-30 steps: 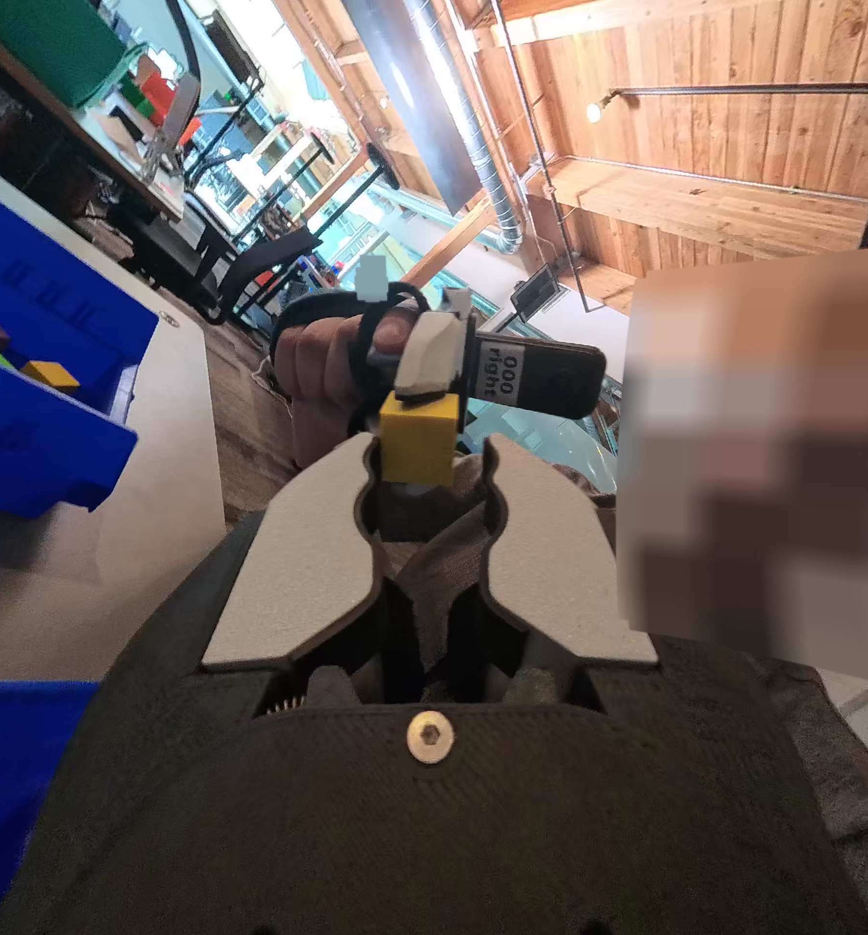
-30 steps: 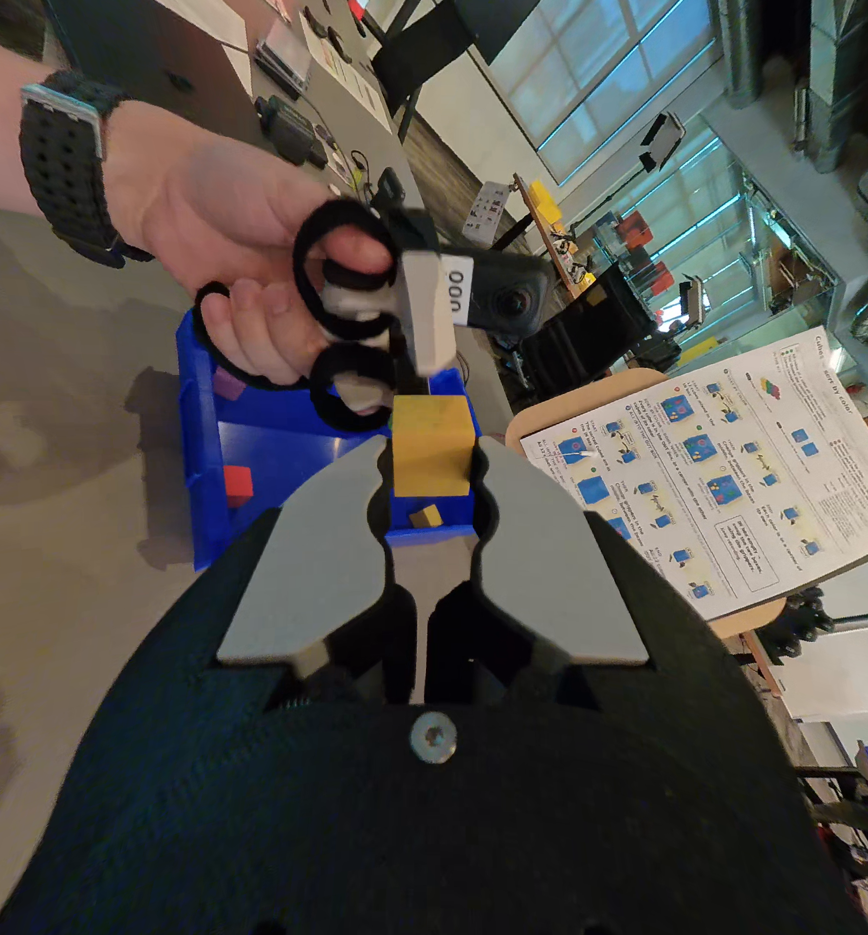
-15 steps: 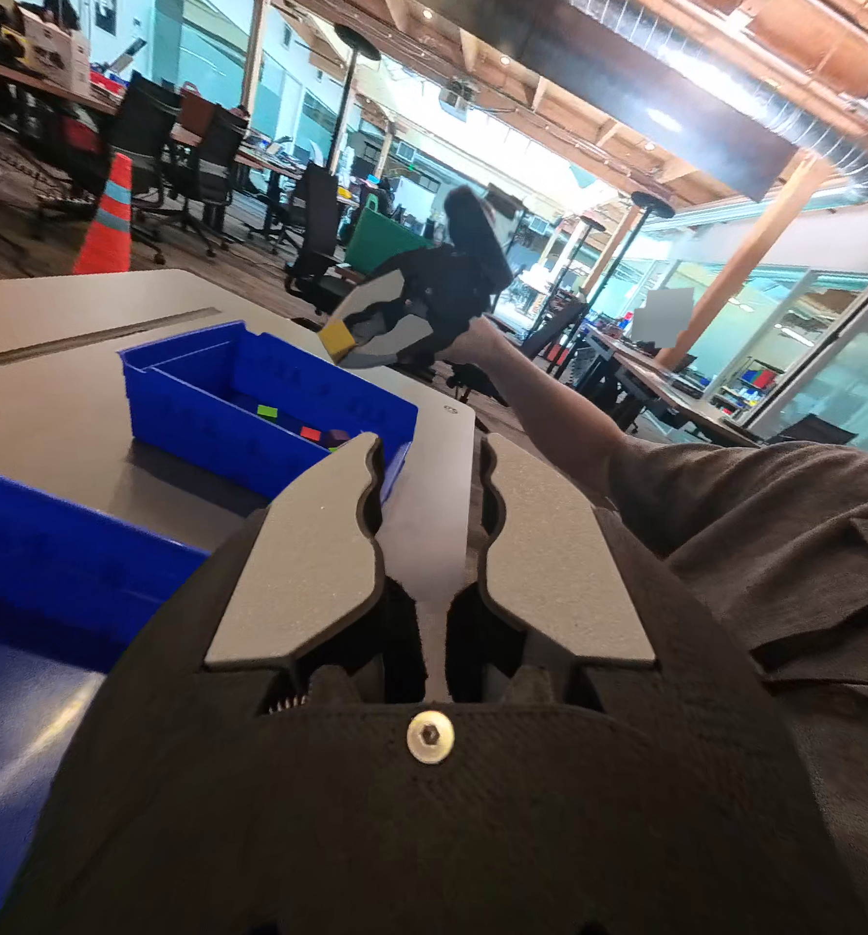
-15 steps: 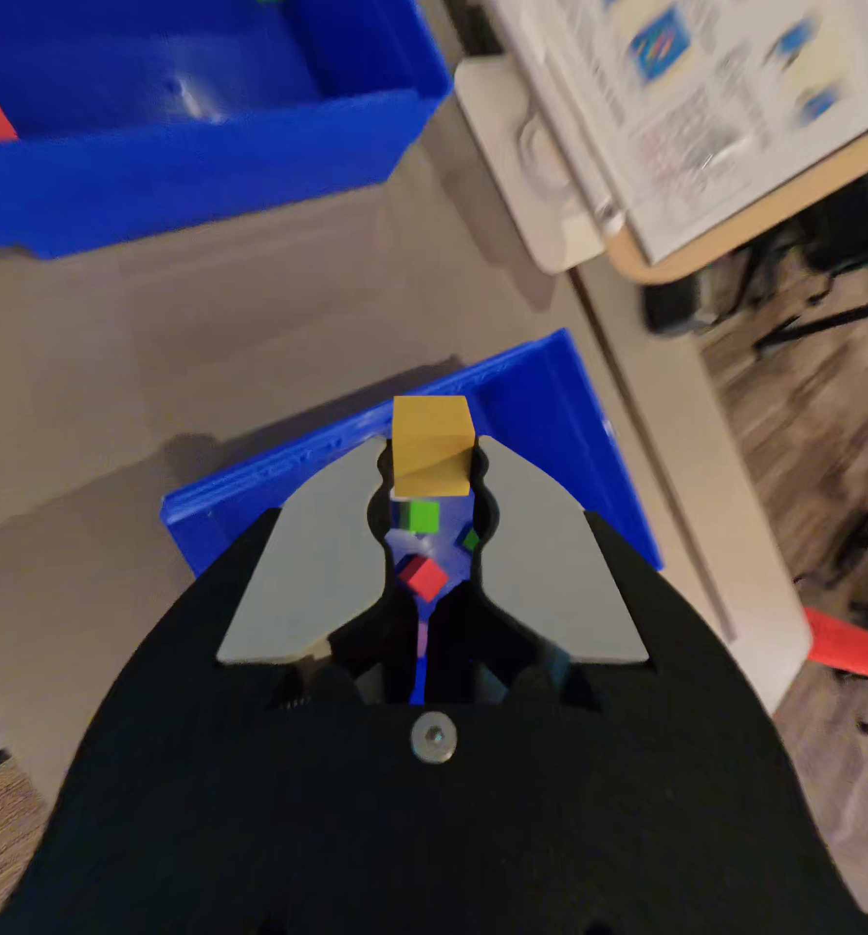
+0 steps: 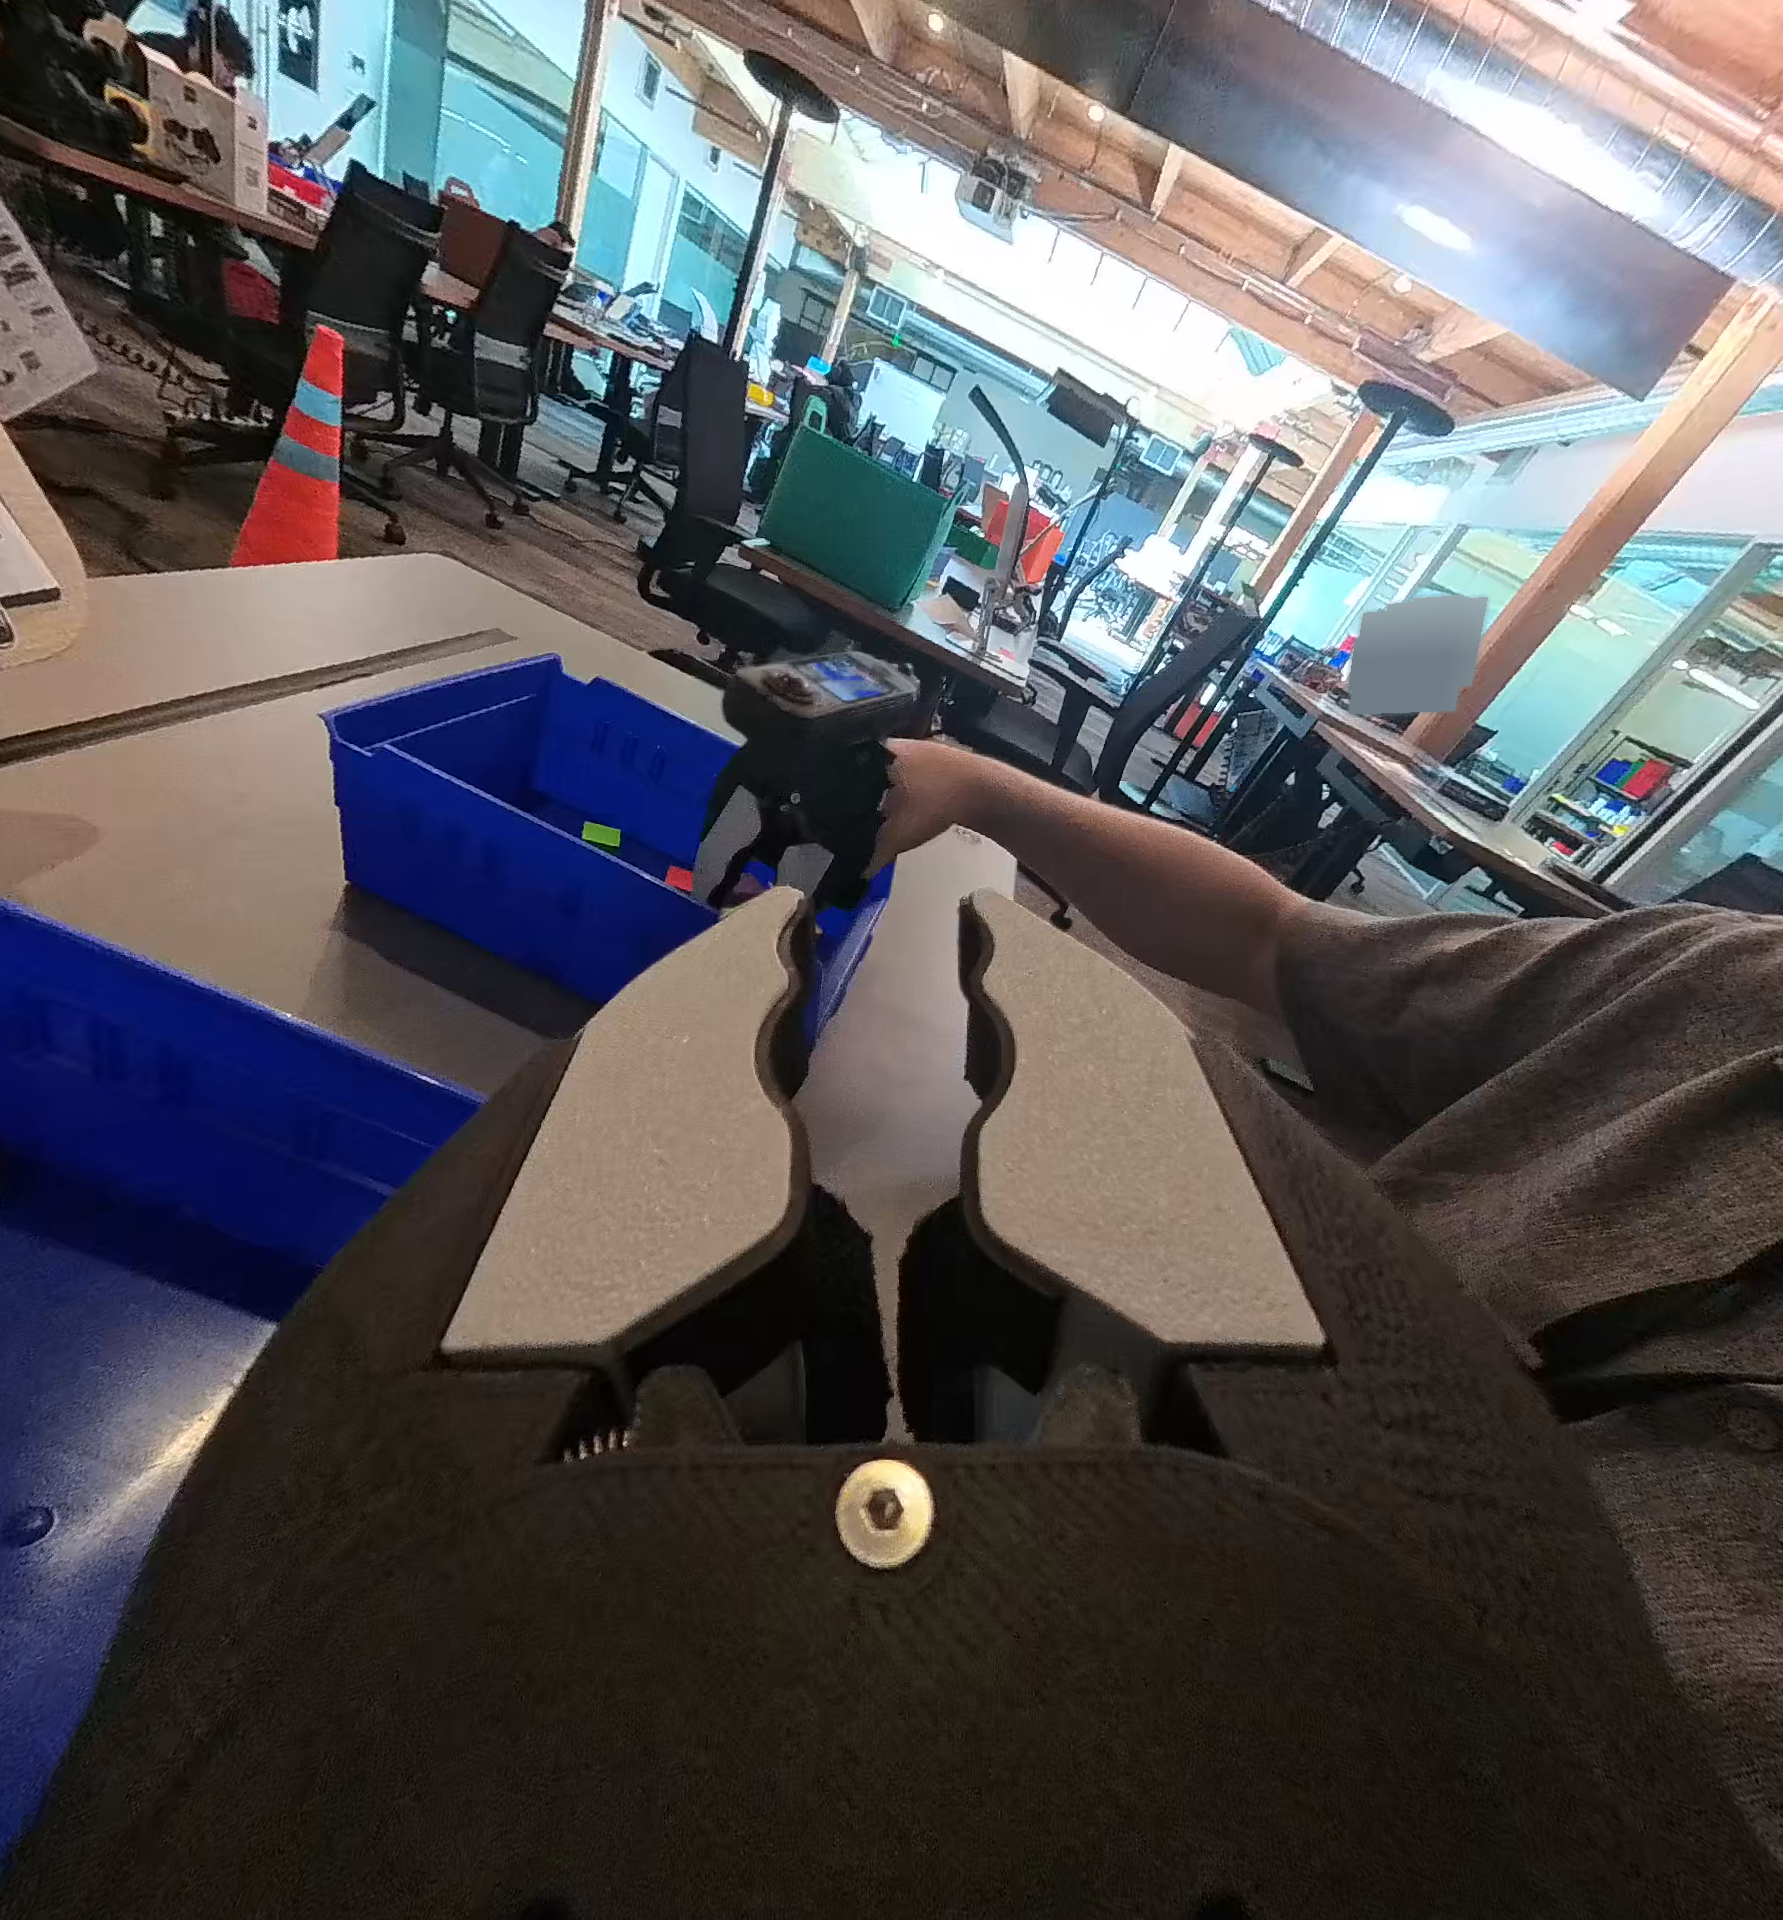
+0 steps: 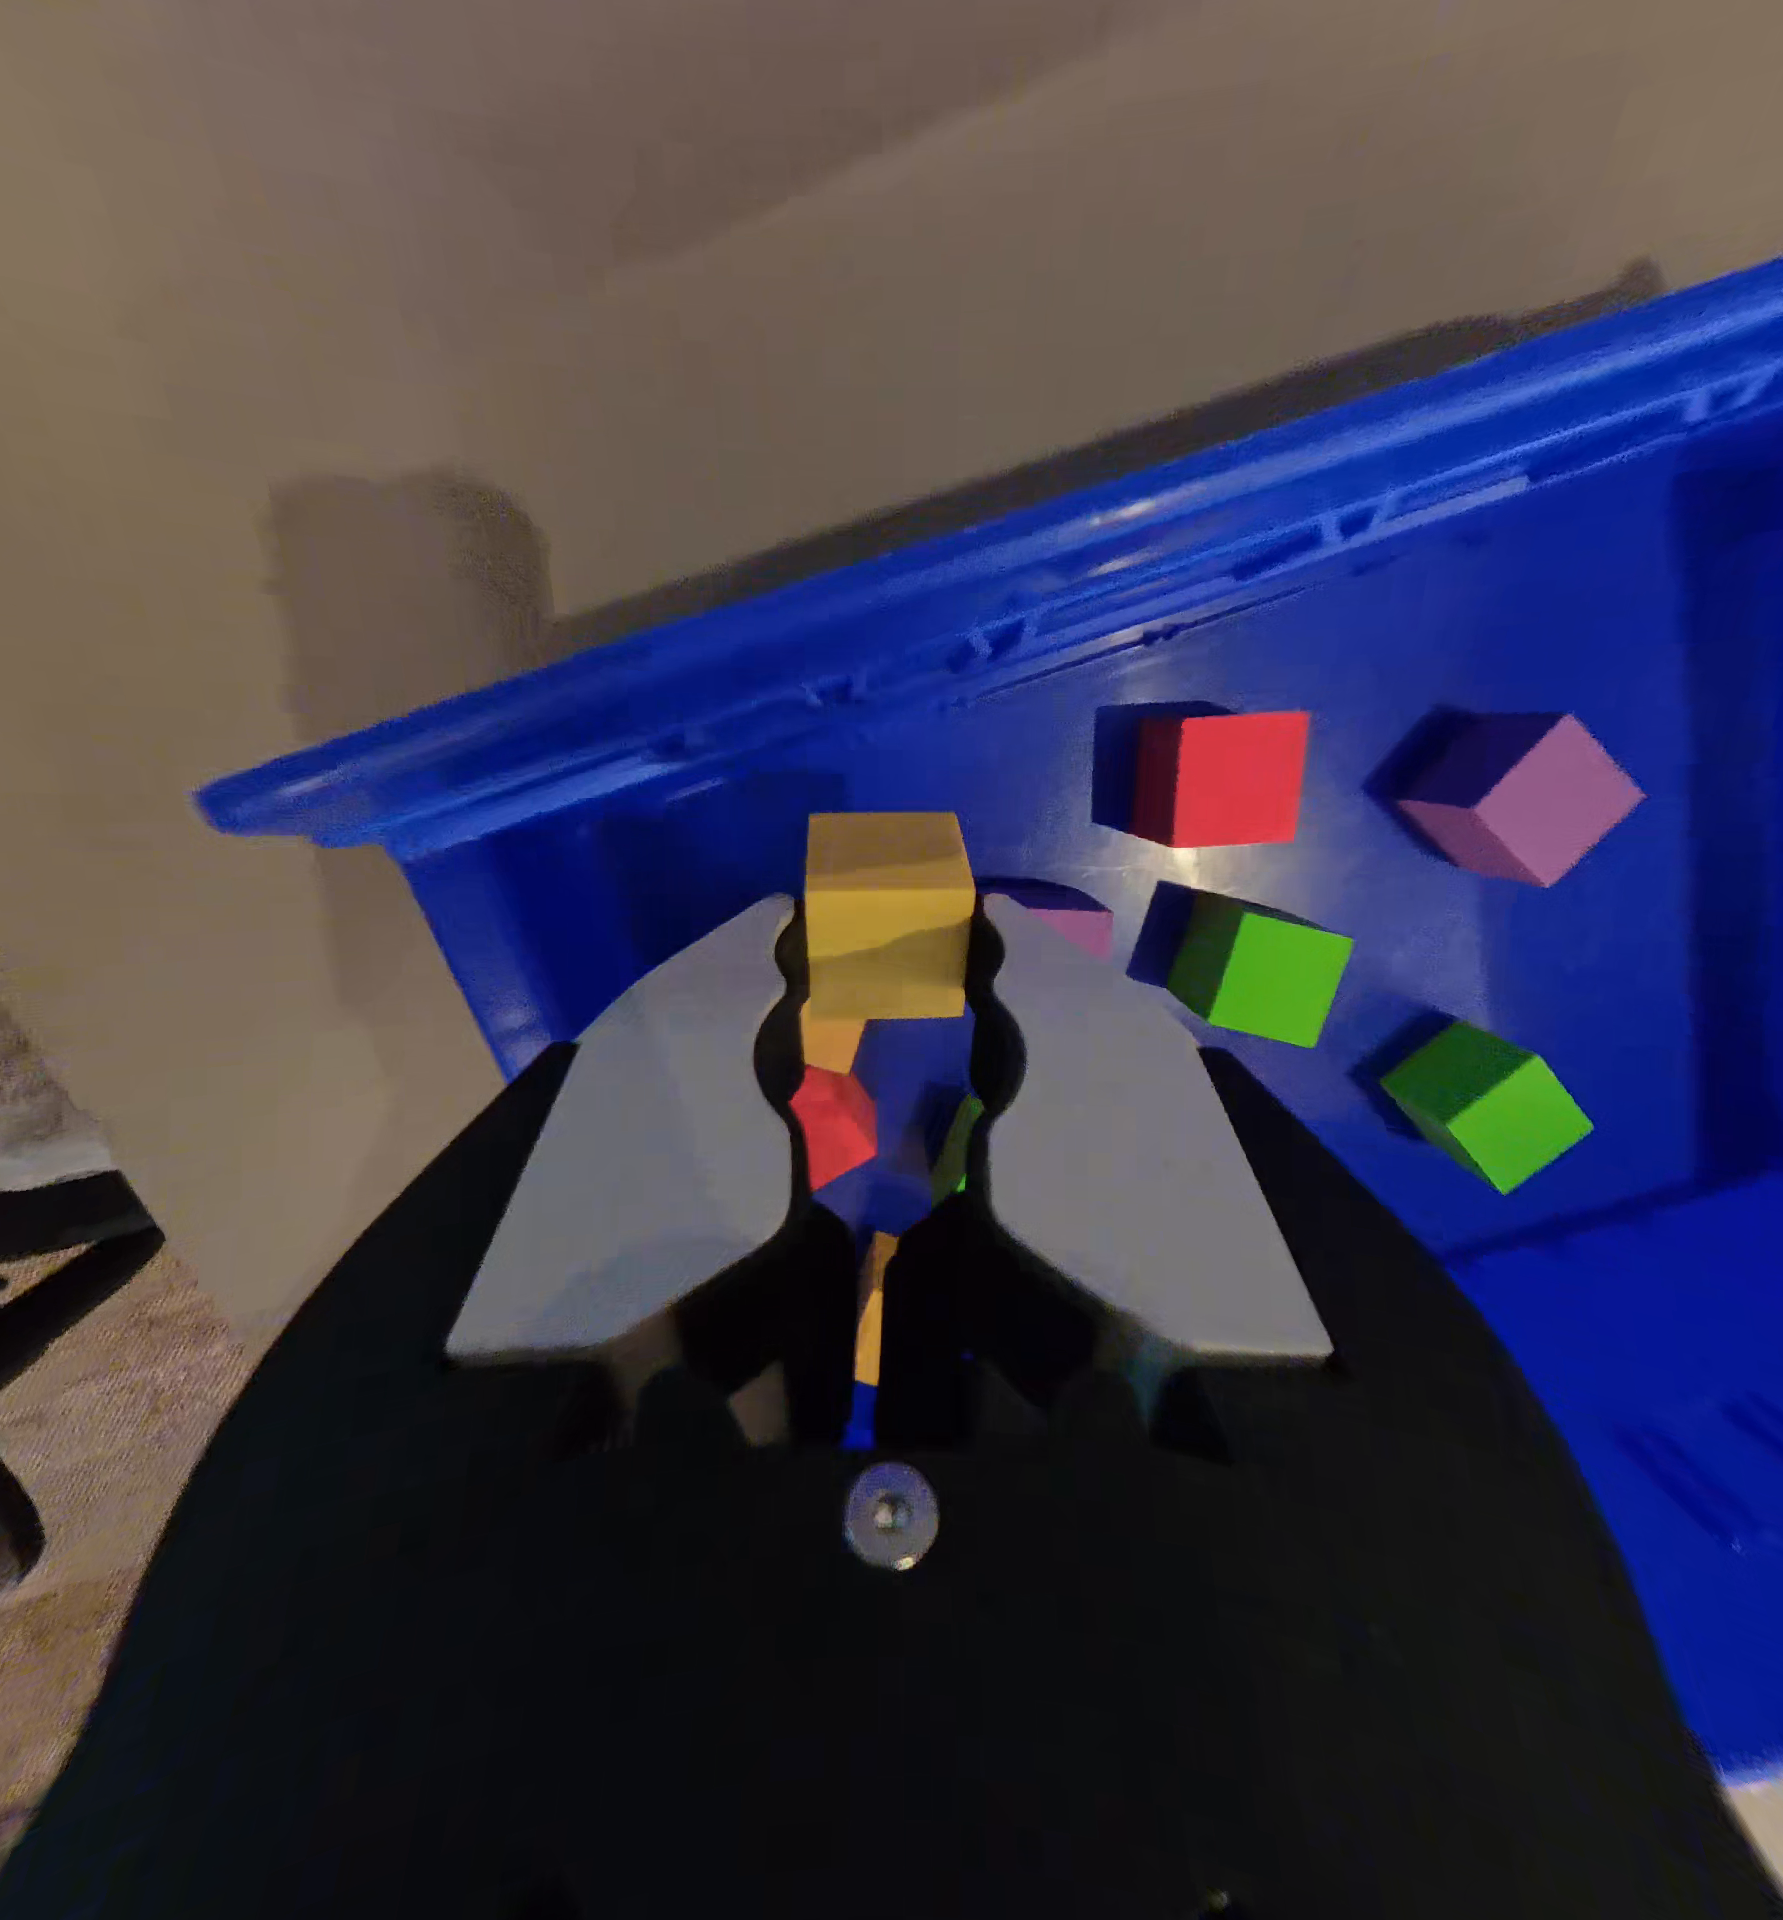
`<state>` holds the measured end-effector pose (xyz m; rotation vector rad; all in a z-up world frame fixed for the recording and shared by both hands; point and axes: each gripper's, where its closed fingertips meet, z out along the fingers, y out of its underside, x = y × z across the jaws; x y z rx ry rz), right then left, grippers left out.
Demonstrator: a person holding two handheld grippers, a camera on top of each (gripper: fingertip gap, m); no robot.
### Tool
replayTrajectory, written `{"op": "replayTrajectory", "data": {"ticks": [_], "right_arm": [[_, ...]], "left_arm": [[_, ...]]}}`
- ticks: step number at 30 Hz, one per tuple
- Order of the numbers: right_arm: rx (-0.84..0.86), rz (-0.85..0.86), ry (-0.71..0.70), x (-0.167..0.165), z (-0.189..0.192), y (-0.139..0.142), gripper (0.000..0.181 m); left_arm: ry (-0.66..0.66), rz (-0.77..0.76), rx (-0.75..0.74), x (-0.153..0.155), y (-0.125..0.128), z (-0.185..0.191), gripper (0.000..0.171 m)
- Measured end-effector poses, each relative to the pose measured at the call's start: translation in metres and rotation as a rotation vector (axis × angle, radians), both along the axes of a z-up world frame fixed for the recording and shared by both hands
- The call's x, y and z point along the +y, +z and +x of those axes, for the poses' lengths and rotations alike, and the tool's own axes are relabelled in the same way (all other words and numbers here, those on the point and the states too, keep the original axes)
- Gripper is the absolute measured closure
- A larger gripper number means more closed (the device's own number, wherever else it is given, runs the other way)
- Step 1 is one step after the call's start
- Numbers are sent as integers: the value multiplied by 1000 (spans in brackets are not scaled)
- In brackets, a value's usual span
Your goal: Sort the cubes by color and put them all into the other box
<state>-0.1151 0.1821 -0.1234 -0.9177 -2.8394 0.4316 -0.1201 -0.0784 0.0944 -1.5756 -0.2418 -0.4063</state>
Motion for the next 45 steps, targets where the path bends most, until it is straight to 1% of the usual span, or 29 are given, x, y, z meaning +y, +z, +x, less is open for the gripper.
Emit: {"op": "replayTrajectory", "data": {"ticks": [6,9,12,13,14,15,17,20,22,24,26,27,29,30,33,35,36,38,40,42,45], "right_arm": [[-101,42,45,-5,-2,-19,152],[-141,108,63,-4,-2,-28,152],[-166,205,59,5,-4,-35,152],[-174,230,50,8,-5,-36,151],[-182,228,36,8,-5,-36,141],[-184,214,20,7,-6,-35,136],[-154,217,1,11,-10,-29,137],[-94,178,-19,13,-8,-9,140],[-16,177,-44,18,-7,12,140],[96,196,-68,25,-4,35,141],[206,207,-82,26,1,56,143],[250,203,-86,25,4,65,143],[310,186,-76,18,11,77,145],[328,187,-71,15,14,80,146],[346,231,-61,14,23,82,146],[351,230,-59,15,26,81,146],[355,234,-65,17,28,81,146],[361,234,-75,23,30,82,145],[365,224,-85,27,33,82,146],[368,213,-89,30,36,81,146],[362,192,-91,31,37,76,146]], "left_arm": [[20,-46,7,1,-10,-6,145],[63,-94,12,4,-21,-16,145],[98,-163,25,6,-35,-25,144],[106,-183,31,6,-39,-27,144],[111,-200,35,7,-43,-29,144],[115,-215,37,7,-46,-31,144],[137,-243,41,7,-53,-39,144],[189,-324,63,6,-66,-56,144],[243,-415,100,4,-78,-74,144],[291,-563,142,3,-101,-95,142],[289,-735,214,5,-126,-115,143],[273,-815,278,8,-138,-125,141],[246,-950,449,17,-157,-150,130],[227,-999,536,24,-165,-162,126],[152,-1098,790,45,-188,-193,124],[97,-1150,883,53,-204,-205,121],[73,-1170,882,56,-212,-208,121],[48,-1205,827,56,-224,-210,119],[26,-1220,755,52,-229,-206,120],[-9,-1232,666,44,-228,-192,124],[-140,-1265,513,27,-225,-157,129]]}}
